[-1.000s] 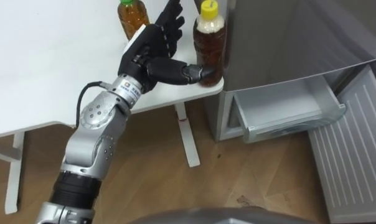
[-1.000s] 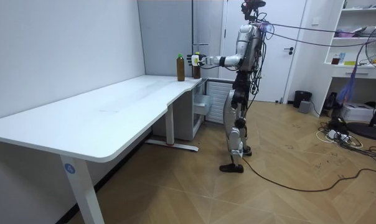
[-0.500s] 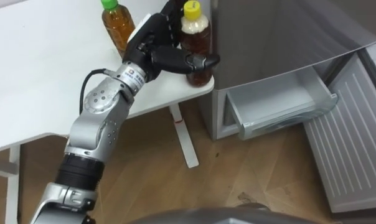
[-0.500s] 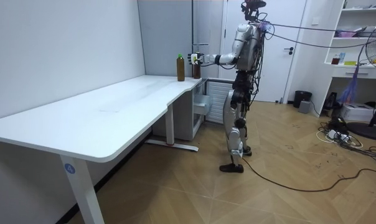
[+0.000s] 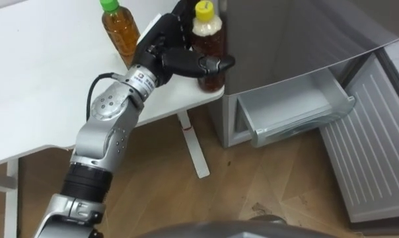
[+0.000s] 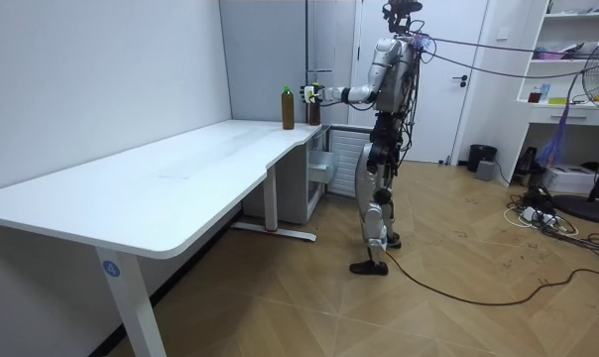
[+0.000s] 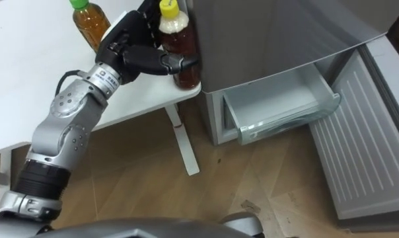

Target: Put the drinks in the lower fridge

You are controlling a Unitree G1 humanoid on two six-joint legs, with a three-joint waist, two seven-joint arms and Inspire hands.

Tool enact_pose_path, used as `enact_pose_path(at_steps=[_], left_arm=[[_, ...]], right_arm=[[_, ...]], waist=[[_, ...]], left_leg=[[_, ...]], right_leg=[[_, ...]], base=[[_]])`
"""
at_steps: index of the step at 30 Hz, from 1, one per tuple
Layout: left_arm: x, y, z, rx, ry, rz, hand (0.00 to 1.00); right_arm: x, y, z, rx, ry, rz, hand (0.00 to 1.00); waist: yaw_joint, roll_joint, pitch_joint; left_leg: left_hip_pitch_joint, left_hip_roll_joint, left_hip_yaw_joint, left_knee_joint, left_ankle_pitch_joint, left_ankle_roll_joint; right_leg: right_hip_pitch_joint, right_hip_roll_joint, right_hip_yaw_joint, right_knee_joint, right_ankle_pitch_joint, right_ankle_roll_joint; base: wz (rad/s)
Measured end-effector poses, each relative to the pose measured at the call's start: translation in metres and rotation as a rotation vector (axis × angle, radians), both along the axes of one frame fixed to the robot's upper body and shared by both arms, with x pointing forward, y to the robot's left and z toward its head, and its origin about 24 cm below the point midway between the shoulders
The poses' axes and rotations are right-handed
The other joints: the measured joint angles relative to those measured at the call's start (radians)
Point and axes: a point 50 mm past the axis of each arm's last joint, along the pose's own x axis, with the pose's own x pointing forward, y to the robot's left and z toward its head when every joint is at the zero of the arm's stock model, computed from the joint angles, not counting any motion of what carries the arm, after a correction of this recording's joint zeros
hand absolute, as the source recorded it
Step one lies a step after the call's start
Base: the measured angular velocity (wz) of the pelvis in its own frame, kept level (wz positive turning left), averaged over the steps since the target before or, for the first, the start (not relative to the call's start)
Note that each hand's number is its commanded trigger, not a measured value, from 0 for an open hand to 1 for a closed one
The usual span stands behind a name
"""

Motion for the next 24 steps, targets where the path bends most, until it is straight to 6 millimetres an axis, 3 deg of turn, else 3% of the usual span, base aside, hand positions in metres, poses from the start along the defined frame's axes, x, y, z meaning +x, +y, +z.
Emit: enact_pose_path(at_steps=[13,24], left_arm=[[0.002,0.003,-0.007,0.006,0.046,0.069,1.00],[0.000,-0.004,-0.013,0.035,0.075,0.025,1.00]], right_arm=[[0.002,-0.001,0.000,-0.013,-0.010,-0.001,0.00],[0.013,-0.001,0.001,-0.016,-0.038,0.006,0.00]], waist=[[0.001,-0.003,0.0020],[-0.007,-0.001,0.0009]], left_leg=[[-0.001,0.000,0.001,-0.002,0.000,0.000],[-0.001,0.000,-0.001,-0.001,0.000,0.000]], right_leg=[[0.000,0.000,0.000,0.000,0.000,-0.001],[0.000,0.000,-0.002,0.004,0.002,-0.002]], base=[[0.00],[0.00]])
